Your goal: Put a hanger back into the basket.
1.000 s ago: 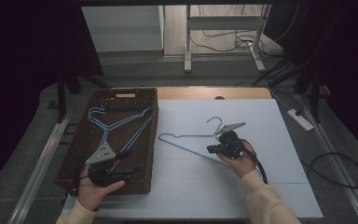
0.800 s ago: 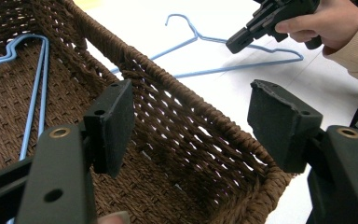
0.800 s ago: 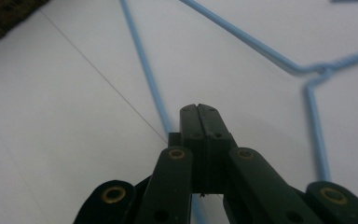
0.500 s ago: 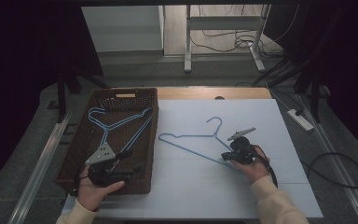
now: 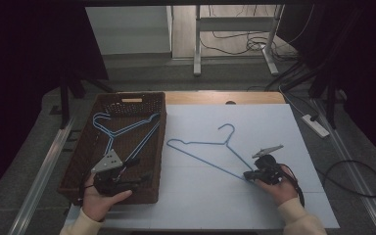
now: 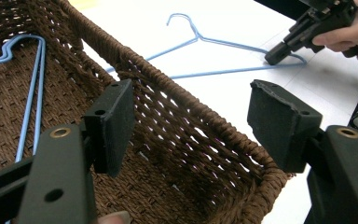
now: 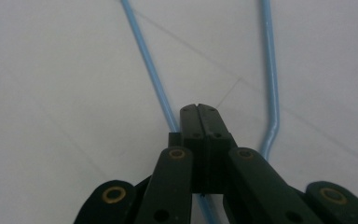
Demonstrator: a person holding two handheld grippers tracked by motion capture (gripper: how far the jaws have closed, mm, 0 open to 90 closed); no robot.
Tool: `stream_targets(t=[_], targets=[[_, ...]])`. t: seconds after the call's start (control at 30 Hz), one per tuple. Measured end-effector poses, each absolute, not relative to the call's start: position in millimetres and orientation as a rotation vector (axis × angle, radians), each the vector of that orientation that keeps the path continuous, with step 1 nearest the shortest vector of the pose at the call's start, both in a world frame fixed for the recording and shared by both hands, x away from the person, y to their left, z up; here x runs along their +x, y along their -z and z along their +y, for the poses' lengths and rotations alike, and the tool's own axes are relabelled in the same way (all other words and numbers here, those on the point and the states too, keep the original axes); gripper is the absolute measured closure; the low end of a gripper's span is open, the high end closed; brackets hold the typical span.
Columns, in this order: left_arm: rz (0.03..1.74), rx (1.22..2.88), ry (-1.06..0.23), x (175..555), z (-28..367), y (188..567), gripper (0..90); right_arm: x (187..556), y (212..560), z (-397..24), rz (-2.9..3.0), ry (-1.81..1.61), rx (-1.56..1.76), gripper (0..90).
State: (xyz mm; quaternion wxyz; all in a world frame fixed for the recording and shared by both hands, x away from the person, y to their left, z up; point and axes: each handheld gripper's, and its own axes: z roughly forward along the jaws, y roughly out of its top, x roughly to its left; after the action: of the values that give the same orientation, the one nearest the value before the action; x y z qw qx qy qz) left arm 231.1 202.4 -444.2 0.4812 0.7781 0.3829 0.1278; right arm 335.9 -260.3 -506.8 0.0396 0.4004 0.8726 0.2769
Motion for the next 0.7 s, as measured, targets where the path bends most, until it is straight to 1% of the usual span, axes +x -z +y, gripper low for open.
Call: stream_targets(t=[0.2,0.33,0.5,0.7], targets=[[0.935,1.897,-0.314,231,203,444,32.7,315,509,-258,2.721,-0.891,1.241,90.0],[0.935,1.898,-0.313,231,203,444,32.7,292,510,-248,2.788,-0.915,1.191,90.0],[0.941,1.897,-0.311,232,203,445,32.7,280,511,-234,2.832,-0.932,1.144,90.0],[0.939,1.897,-0.311,232,203,445,32.8,275,514,-219,2.911,-0.967,1.089,90.0]])
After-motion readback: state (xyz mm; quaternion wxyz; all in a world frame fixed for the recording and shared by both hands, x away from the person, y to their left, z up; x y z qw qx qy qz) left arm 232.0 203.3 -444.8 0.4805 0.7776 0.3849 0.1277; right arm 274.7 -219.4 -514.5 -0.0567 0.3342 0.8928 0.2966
